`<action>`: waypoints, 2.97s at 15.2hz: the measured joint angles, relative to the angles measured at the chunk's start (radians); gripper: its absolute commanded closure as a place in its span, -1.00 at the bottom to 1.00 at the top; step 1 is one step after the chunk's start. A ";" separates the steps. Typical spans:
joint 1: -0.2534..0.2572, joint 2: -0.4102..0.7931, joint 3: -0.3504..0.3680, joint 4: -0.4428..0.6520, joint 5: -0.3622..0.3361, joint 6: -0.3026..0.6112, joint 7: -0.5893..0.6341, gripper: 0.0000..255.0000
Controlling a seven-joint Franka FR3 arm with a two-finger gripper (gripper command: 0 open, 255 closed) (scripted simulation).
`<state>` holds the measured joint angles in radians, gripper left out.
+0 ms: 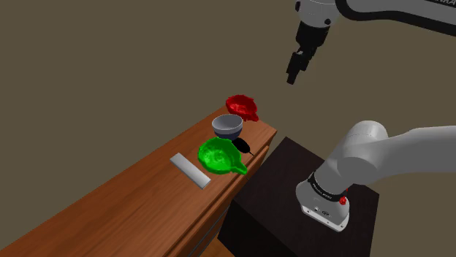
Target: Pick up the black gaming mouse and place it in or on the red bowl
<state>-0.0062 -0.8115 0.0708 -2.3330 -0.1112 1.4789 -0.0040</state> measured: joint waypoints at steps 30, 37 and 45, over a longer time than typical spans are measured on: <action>-0.047 0.735 -0.029 -0.356 0.021 1.025 0.158 -1.00; -0.054 0.998 -0.041 -0.295 0.009 1.216 0.182 -1.00; -0.050 1.068 -0.056 -0.292 -0.014 1.309 0.198 -1.00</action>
<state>-0.0558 0.2567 0.0152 -2.6246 -0.1251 2.7881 0.1944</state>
